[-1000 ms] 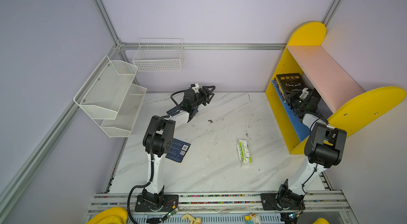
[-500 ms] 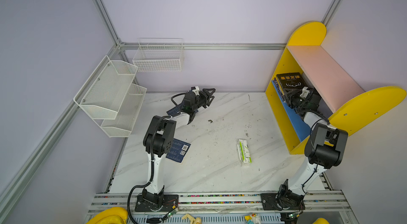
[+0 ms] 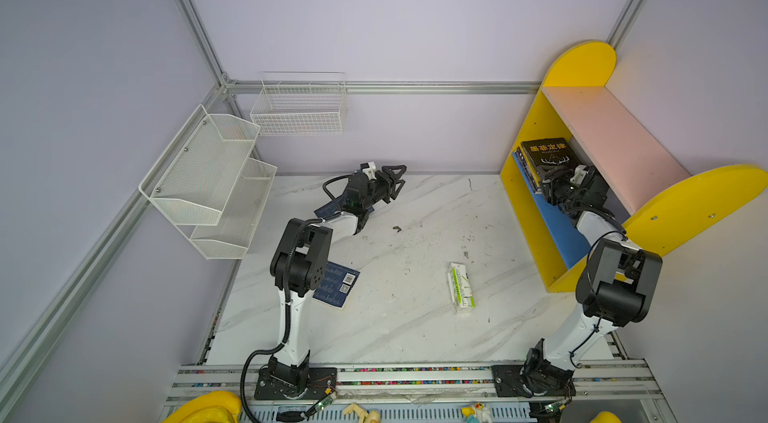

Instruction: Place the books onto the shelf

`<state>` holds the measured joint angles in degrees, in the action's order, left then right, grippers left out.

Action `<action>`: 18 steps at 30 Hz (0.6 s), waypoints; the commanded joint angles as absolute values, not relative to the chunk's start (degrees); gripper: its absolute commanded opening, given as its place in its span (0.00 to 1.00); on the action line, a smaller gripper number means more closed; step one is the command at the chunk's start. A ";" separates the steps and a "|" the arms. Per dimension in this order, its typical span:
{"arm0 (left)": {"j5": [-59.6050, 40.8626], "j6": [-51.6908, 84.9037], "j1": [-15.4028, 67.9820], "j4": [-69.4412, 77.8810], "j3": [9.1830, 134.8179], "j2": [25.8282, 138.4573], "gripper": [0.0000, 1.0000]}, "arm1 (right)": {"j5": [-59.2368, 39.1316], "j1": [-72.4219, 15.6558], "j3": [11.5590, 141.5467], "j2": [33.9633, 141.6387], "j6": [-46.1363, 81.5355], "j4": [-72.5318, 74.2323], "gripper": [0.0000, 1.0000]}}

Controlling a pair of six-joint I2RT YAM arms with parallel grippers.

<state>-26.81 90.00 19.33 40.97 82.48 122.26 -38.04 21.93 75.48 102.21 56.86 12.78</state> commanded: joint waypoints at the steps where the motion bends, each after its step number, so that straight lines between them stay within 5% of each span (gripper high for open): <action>1: -27.59 90.87 19.66 44.90 80.77 121.15 0.65 | -37.19 25.38 75.24 96.90 58.72 13.33 0.62; 18: -28.65 92.45 19.69 46.40 80.32 122.07 0.66 | -34.47 25.26 74.92 94.40 51.65 -0.57 0.67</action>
